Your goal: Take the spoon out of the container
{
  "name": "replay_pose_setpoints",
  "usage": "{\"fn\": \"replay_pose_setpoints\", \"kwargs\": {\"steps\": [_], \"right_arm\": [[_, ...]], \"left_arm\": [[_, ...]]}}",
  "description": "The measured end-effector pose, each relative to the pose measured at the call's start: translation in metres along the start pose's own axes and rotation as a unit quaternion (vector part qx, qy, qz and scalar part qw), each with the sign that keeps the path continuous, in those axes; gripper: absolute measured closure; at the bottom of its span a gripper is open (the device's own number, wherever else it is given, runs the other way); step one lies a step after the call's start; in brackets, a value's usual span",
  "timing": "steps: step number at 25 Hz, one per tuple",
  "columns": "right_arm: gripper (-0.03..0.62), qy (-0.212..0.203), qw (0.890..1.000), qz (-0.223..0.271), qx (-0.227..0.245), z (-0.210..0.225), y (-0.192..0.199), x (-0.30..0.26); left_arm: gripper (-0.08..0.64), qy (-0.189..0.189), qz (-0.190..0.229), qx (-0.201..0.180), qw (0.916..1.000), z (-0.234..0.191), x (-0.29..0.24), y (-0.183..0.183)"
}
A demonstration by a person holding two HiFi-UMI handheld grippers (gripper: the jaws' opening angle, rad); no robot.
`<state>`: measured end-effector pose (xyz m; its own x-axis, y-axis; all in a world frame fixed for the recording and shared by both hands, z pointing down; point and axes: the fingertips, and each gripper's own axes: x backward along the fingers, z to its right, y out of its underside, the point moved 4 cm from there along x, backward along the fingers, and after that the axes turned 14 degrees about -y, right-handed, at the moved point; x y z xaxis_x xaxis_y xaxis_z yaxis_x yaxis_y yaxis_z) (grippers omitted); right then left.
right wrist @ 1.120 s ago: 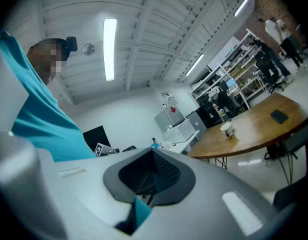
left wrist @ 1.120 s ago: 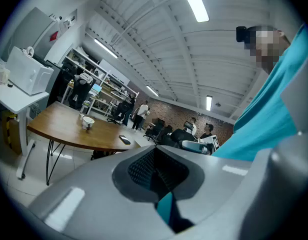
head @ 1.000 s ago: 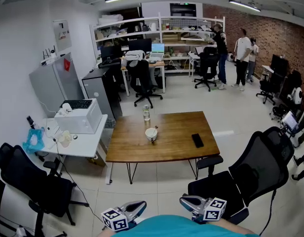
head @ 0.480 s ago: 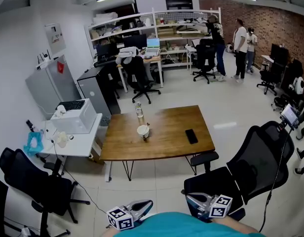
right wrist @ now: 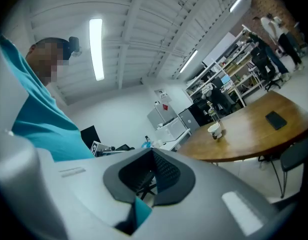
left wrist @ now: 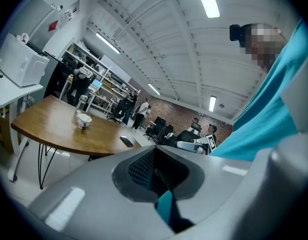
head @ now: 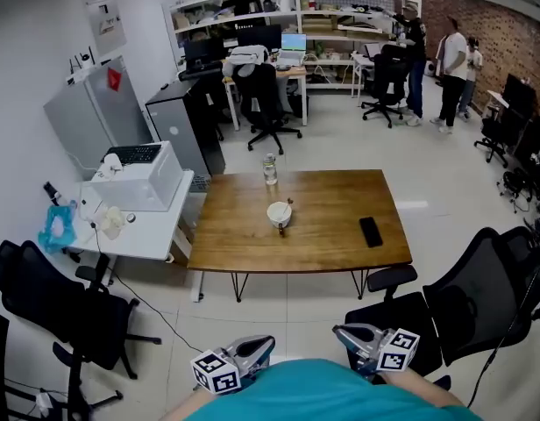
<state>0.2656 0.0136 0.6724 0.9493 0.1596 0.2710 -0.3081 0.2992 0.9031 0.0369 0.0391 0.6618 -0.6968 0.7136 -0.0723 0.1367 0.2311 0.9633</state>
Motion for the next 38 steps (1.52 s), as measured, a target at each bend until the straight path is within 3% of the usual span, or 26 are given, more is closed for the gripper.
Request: {"fn": "replay_pose_setpoints", "kwargs": {"steps": [3, 6, 8, 12, 15, 17, 24, 30, 34, 38], "right_arm": [[0.591, 0.022, 1.000, -0.011, 0.011, 0.058, -0.005, -0.087], [0.591, 0.040, 0.999, -0.028, 0.009, 0.126, 0.005, -0.155], [0.591, 0.055, 0.998, -0.040, -0.003, 0.179, 0.014, -0.181], [0.589, 0.101, 0.993, -0.065, -0.001, 0.273, 0.009, -0.227], [0.554, 0.126, 0.990, -0.069, 0.000, 0.335, 0.001, -0.242], [0.540, 0.139, 0.988, -0.067, 0.001, 0.378, -0.004, -0.239], [0.498, 0.135, 0.989, -0.066, -0.014, 0.524, -0.041, -0.215], [0.445, 0.110, 0.985, -0.125, -0.039, 0.662, -0.040, -0.203], [0.439, 0.132, 0.975, -0.166, -0.062, 0.757, -0.037, -0.206], [0.443, 0.151, 0.967, -0.190, -0.075, 0.799, -0.025, -0.231]], "left_arm": [[0.561, 0.012, 0.010, 0.017, 0.9997, -0.103, 0.007, -0.037], [0.561, 0.023, 0.010, 0.007, 0.9997, -0.193, 0.010, -0.067], [0.561, 0.025, 0.008, 0.005, 0.9996, -0.245, 0.000, -0.074], [0.561, 0.038, -0.003, 0.044, 0.9983, -0.330, -0.028, -0.088], [0.561, 0.042, 0.000, 0.026, 0.9988, -0.379, -0.045, -0.097], [0.561, 0.023, 0.011, 0.030, 0.9992, -0.410, -0.061, -0.102], [0.561, -0.038, 0.021, 0.029, 0.9986, -0.453, -0.157, -0.133], [0.561, -0.073, 0.004, 0.044, 0.9964, -0.462, -0.268, -0.147], [0.561, -0.072, -0.022, 0.047, 0.9961, -0.488, -0.338, -0.168], [0.561, -0.058, -0.050, 0.067, 0.9948, -0.522, -0.360, -0.172]]}}
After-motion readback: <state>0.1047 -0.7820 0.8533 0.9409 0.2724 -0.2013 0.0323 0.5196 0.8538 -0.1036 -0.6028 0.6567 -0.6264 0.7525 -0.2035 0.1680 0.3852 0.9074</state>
